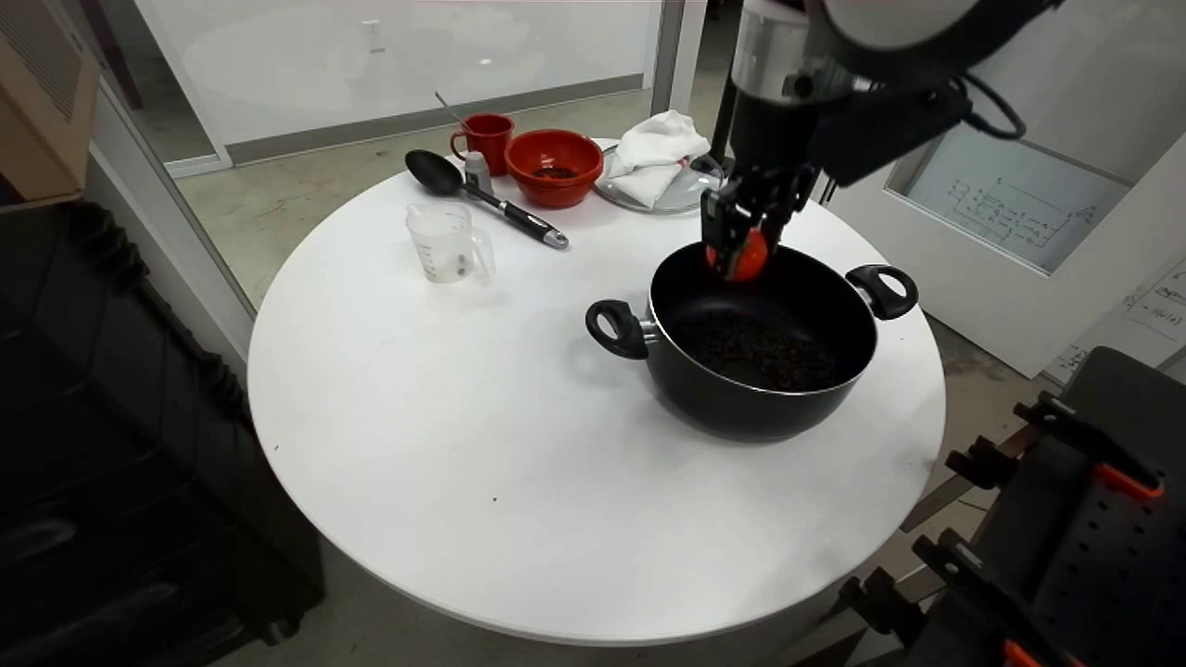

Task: Remove the tomato from the pot and put it on the table

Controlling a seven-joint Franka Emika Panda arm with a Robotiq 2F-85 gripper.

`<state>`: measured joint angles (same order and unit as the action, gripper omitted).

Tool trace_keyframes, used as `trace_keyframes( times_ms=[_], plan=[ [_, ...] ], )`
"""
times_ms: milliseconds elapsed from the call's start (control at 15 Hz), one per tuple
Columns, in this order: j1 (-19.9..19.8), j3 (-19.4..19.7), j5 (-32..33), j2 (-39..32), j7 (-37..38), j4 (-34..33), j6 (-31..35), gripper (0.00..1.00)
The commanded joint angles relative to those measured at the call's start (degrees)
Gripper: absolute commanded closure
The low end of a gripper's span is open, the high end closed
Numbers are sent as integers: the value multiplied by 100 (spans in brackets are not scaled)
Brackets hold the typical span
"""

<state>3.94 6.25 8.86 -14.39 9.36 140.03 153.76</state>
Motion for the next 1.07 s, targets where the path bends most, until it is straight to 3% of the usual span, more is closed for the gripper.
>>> trace_keyframes(
  times_ms=[0,333,1000],
  plan=[
    [60,5,179,1033,567,-191,-1031,65],
    [-433,21,70,869,832,-1273,-1451,65],
    [-1301,797,-51,-1352,875,-3134,-1376,65]
  ],
)
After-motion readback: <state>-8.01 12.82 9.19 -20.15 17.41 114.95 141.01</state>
